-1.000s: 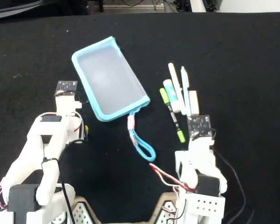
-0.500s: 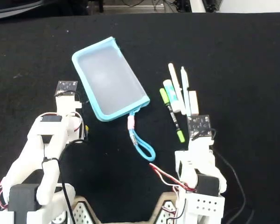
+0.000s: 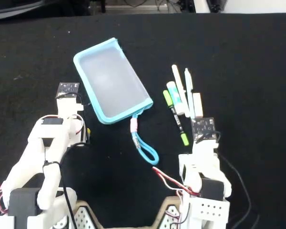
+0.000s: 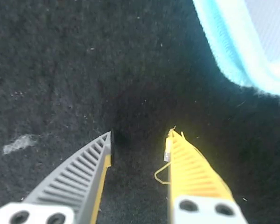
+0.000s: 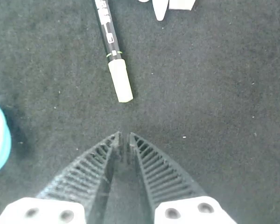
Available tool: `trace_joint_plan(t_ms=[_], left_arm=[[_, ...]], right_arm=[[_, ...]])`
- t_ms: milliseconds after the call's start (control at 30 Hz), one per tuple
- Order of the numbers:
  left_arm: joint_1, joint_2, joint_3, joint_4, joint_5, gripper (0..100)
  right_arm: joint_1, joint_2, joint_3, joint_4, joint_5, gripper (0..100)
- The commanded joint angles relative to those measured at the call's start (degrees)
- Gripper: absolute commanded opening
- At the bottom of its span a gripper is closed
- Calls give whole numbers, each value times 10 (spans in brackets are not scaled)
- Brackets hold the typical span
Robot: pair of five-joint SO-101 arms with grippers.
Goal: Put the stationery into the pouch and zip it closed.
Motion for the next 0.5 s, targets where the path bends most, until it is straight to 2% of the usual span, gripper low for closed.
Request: trace_joint_plan(t_ms=[0, 267, 467], left_arm=[[8, -7, -3, -3, 4, 191], [9, -20, -2, 1, 5, 191], [9, -164, 58, 12, 5, 189]], right_arm=[[5, -55, 2, -2, -4, 22], [5, -55, 2, -2, -4, 22], [1, -55, 2, -2, -4, 23]])
